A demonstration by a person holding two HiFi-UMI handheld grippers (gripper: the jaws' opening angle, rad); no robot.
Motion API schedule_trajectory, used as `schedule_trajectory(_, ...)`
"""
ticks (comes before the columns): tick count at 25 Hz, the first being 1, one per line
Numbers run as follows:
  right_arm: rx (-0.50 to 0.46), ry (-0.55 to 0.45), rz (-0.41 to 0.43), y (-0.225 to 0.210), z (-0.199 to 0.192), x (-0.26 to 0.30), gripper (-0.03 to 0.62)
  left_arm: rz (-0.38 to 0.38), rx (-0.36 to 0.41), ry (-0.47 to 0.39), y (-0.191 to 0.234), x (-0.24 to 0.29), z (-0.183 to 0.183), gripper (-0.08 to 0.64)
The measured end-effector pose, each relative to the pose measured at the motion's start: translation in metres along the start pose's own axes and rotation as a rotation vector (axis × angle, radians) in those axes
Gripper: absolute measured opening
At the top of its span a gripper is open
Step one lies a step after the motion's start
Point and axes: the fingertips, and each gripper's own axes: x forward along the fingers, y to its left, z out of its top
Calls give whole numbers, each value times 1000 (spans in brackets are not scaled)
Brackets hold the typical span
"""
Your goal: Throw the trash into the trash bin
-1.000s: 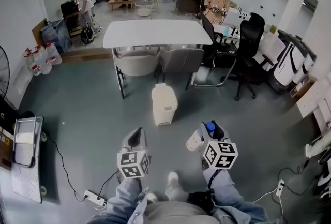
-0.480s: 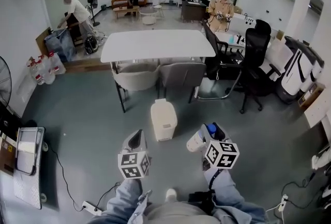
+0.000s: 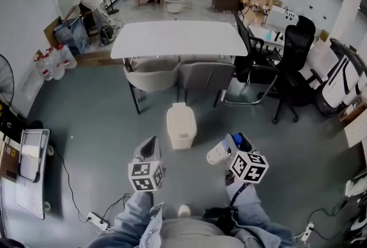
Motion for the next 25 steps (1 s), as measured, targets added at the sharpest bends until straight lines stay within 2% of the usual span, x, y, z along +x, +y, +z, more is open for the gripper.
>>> schedule_trajectory(4,28,41,-13,-16,-9,23,199,16,3,12,10,24,0,9)
schedule_trajectory(10,49,36,-16,-29,3,70,199,29,-30,10,31,84,6,9)
schedule_trajectory(18,-76,4,-17,-18,63,131,199,-3,-61,-28,55,172,51,9)
schedule_trajectory(25,-121,-6,-2,4,95,199,199,-13,-84,-17,96,232,72,9)
